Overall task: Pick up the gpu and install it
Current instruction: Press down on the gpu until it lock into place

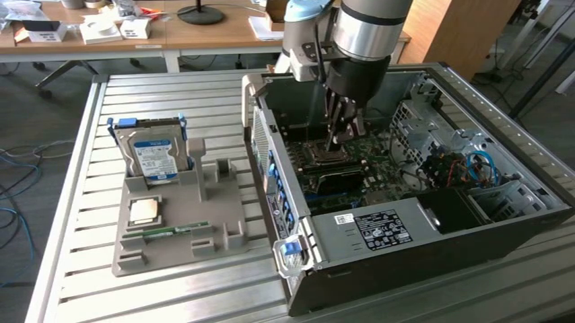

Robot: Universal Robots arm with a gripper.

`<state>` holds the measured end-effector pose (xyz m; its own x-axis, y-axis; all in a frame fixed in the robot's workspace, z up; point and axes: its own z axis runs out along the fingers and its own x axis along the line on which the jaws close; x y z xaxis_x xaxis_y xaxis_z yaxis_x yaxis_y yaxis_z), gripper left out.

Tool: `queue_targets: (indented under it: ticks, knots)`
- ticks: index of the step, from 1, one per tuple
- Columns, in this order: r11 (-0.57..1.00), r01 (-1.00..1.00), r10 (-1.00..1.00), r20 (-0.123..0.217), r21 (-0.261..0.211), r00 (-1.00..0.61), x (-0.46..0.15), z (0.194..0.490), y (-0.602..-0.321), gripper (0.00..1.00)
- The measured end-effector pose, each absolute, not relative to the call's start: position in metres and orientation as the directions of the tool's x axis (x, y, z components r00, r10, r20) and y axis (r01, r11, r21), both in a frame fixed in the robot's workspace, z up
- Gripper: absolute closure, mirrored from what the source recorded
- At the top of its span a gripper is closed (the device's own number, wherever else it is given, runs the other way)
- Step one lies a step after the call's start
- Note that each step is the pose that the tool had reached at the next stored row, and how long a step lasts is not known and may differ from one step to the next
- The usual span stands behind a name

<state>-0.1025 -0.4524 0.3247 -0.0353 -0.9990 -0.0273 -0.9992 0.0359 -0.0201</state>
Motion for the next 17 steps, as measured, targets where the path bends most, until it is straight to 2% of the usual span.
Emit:
queue_targets:
  ticks: [17]
  knots:
    - [0.036, -0.999, -0.999, -0.027, -0.020, -0.035, -0.0972, 0.3247, -0.4524, 0.89]
